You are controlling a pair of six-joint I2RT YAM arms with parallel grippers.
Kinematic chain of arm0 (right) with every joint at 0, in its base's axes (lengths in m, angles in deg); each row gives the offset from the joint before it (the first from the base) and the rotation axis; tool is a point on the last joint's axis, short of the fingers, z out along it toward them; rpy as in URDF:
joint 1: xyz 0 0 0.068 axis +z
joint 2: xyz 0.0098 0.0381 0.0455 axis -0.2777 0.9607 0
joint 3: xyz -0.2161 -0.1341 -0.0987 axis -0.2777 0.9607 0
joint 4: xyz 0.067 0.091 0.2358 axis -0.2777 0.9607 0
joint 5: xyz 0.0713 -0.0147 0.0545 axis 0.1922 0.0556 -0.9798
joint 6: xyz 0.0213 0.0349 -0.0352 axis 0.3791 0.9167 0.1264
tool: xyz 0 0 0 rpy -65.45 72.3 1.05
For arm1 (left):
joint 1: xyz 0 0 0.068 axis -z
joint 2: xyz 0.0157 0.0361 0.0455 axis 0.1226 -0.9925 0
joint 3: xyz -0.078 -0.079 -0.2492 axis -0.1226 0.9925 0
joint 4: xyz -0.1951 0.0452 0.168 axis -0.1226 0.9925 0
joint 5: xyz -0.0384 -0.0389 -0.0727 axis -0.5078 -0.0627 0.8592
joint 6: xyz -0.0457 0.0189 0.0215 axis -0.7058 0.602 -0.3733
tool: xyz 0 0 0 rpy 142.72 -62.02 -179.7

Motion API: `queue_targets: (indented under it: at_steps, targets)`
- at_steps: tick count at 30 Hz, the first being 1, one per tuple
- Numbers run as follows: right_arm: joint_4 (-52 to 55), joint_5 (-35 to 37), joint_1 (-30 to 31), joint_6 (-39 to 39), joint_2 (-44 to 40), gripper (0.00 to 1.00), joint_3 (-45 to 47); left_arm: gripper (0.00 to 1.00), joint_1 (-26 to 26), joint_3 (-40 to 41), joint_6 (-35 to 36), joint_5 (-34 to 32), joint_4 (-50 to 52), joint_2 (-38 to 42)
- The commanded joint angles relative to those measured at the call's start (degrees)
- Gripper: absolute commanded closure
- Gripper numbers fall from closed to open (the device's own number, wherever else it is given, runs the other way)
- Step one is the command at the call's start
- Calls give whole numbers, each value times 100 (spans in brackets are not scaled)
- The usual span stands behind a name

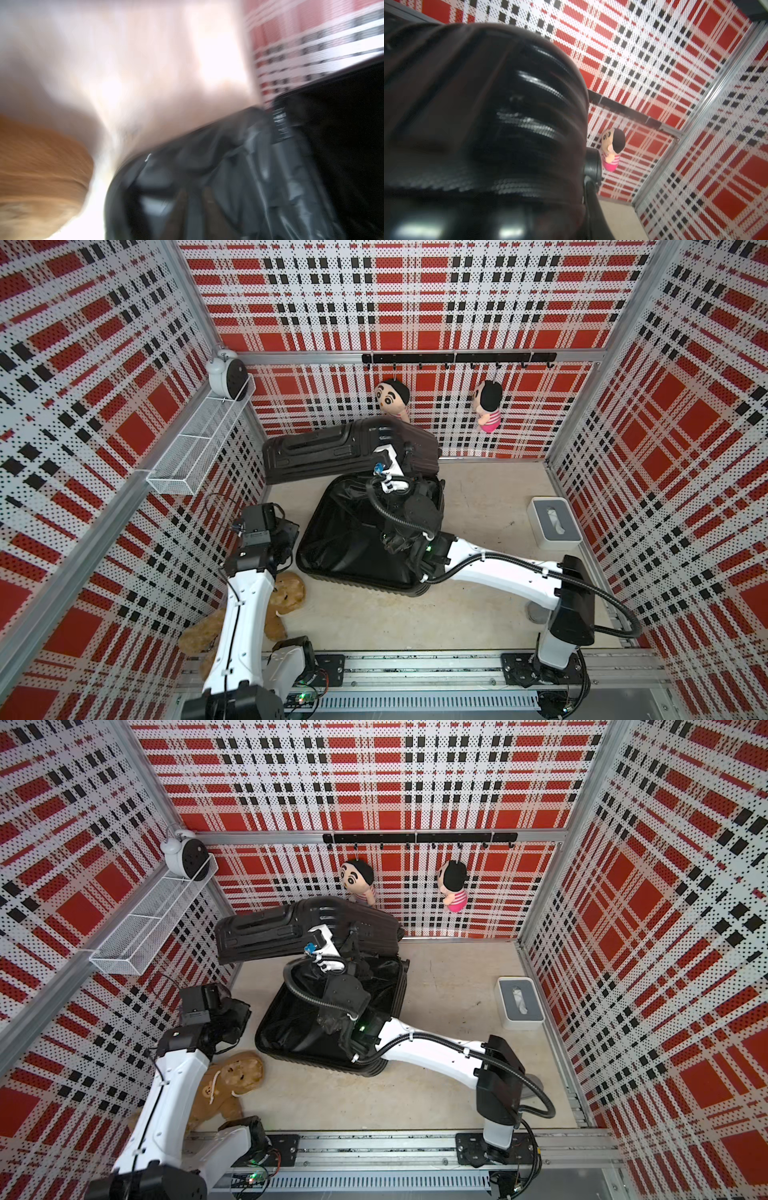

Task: Open the suitcase zippers
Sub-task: Open the suitcase at the center of the board.

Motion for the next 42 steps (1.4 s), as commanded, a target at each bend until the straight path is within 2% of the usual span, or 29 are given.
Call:
queue_targets:
  at_steps: [1, 5, 9, 11, 15, 18, 20, 23, 29, 31, 37, 42]
  targets:
    - [3875, -639, -64, 3722, -488, 100, -896, 74, -139, -442, 220, -323, 481, 212]
    - [5534, -1173, -171, 5333, -532, 100, -1629, 77, -181, -150, 282, -149, 457, 214]
    - [6573, -1578, -455, 6438, -597, 100, -2234, 79, -175, 209, 355, -66, 377, 260]
    - [6912, -2043, -860, 7124, -746, 100, -2263, 79, -180, 346, 402, -86, 359, 301]
    - [6987, -2859, -1763, 7549, -872, 100, -1994, 79, -181, 559, 461, -66, 292, 375]
    - [6480, -3351, -2394, 7224, -886, 100, -1708, 78, -176, 663, 621, -314, 194, 306]
    - [5472, -3686, -2696, 6311, -1002, 100, -1224, 76, -194, 753, 725, -676, 137, 177]
    - [4711, -4043, -3119, 5722, -857, 100, -1028, 77, -295, 961, 822, -733, -98, -101]
    - [3856, -4386, -3685, 5204, -110, 100, -1401, 85, -251, 1690, 747, -403, -836, -685]
    - [3679, -4381, -3813, 5022, 295, 100, -1808, 89, -27, 1844, 613, -333, -1113, -849]
    - [3483, -4644, -4130, 4747, 1410, 100, -3252, 90, 1175, 1778, 12, -618, -1591, -1506]
    - [3456, -4675, -4400, 4741, 1955, 100, -3733, 93, 1617, 1616, -180, -741, -1995, -2092]
